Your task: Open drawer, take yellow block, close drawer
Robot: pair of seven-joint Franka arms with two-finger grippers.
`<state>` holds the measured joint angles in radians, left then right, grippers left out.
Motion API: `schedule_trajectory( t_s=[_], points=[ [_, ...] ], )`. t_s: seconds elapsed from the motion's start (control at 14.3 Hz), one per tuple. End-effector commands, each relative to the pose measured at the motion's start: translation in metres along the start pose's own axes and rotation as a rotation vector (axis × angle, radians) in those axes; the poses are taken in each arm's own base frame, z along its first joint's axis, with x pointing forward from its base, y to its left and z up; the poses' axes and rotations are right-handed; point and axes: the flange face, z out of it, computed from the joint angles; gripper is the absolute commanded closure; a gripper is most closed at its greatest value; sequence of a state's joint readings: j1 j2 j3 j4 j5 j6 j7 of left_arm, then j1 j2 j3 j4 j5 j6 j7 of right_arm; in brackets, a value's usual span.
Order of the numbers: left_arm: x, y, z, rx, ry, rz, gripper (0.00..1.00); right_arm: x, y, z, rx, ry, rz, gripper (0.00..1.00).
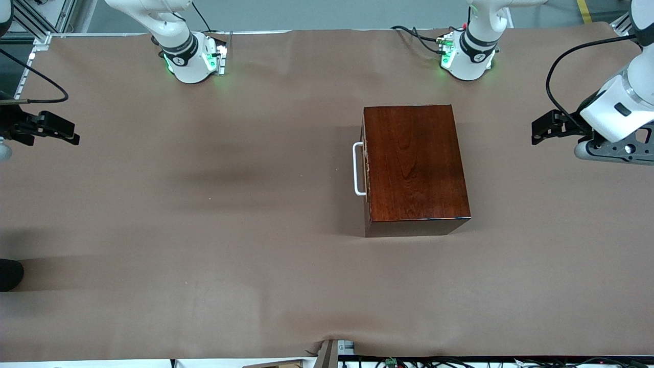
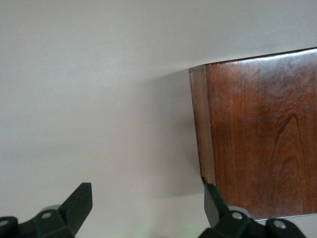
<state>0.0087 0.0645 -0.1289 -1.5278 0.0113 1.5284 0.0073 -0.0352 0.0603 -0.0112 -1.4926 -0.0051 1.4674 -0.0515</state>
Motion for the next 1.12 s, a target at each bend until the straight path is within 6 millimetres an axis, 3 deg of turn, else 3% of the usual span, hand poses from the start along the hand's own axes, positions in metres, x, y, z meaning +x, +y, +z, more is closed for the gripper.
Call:
schedule_trajectory(
  t_s=[0.0,0.35,0.56,0.77,1.05],
  points=[
    [0.001,-0.003,-0.004,0.016,-0.001,0.019,0.00,-0.006,0.002,-0.001,-0.003,-0.002,0.010,0.00],
    [0.007,0.001,0.003,-0.009,-0.009,0.006,0.00,-0.006,0.002,-0.001,-0.003,-0.002,0.010,0.00],
    [0.027,0.025,0.024,-0.028,-0.024,-0.061,0.00,-0.006,0.002,-0.001,-0.003,-0.002,0.010,0.00],
    [0.052,0.111,0.054,-0.024,-0.051,-0.146,0.00,-0.006,0.002,-0.001,-0.003,-0.002,0.010,0.00],
    [0.072,0.246,0.104,-0.048,0.007,-0.253,0.00,-0.006,0.002,-0.001,-0.003,-0.002,0.010,0.00]
  ],
)
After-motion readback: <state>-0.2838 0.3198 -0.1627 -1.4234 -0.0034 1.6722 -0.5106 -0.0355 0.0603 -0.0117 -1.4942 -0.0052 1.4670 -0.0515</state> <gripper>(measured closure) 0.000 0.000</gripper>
